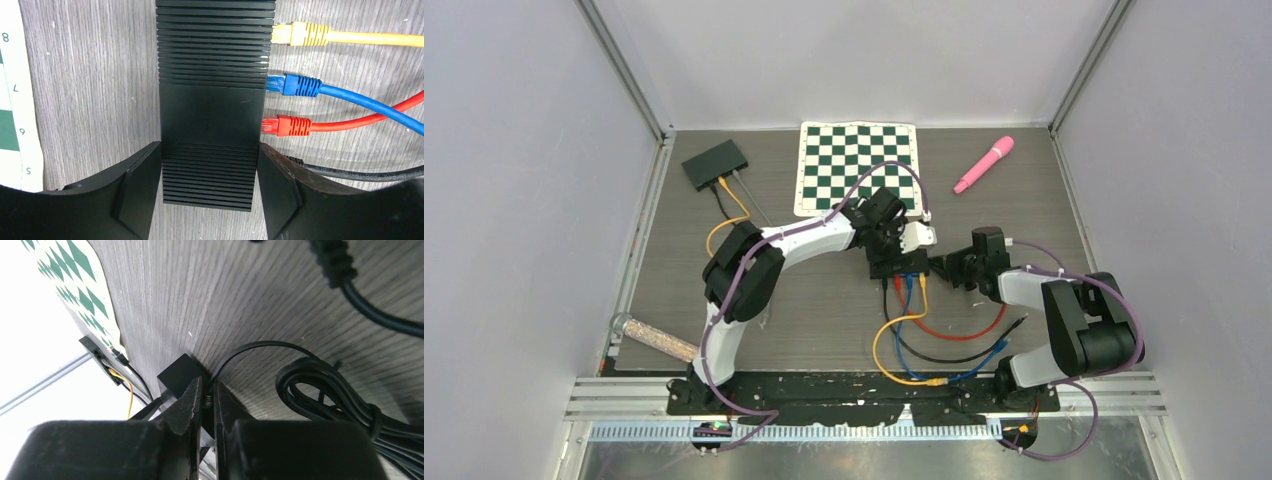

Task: Pull the plug from the switch port
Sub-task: Pull the power from the switch port.

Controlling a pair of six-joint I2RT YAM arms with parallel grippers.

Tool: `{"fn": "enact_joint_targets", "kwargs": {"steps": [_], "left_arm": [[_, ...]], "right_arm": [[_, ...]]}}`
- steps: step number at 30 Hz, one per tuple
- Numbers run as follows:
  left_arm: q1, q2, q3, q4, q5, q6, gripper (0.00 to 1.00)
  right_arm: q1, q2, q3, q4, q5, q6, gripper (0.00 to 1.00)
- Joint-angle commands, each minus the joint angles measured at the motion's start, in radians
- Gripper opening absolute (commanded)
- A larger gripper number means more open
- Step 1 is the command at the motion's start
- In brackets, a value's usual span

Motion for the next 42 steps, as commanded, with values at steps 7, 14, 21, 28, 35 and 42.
{"fn": "enact_joint_targets", "kwargs": {"steps": [7,14,21,28,35,42], "left_arm": [[0.027,-0.001,-0.022,-0.075,0.062,-0.021,0.53],[0.033,-0.001,-0.025,-0.070,0.077,-0.022,0.51],[0.038,-0.002,-0.025,-0.070,0.088,-0.022,0.50],[0.040,-0.004,-0.027,-0.068,0.093,-0.024,0.50],[0.042,-0.010,-0.040,-0.051,0.096,-0.028,0.50],[0.048,-0.010,-0.042,-0.044,0.102,-0.039,0.49]], "right_arm": [[0.002,-0.087,0.011,-0.020,0.099,-0.126,0.06],[-0.008,-0.075,0.025,-0.028,0.089,-0.148,0.05],[-0.029,0.040,0.048,0.004,-0.076,-0.114,0.05],[-0.054,-0.058,0.042,-0.123,-0.009,-0.134,0.05],[-0.099,-0.061,0.118,-0.206,-0.107,-0.217,0.05],[-0.110,-0.039,0.060,-0.134,-0.118,-0.161,0.05]]}}
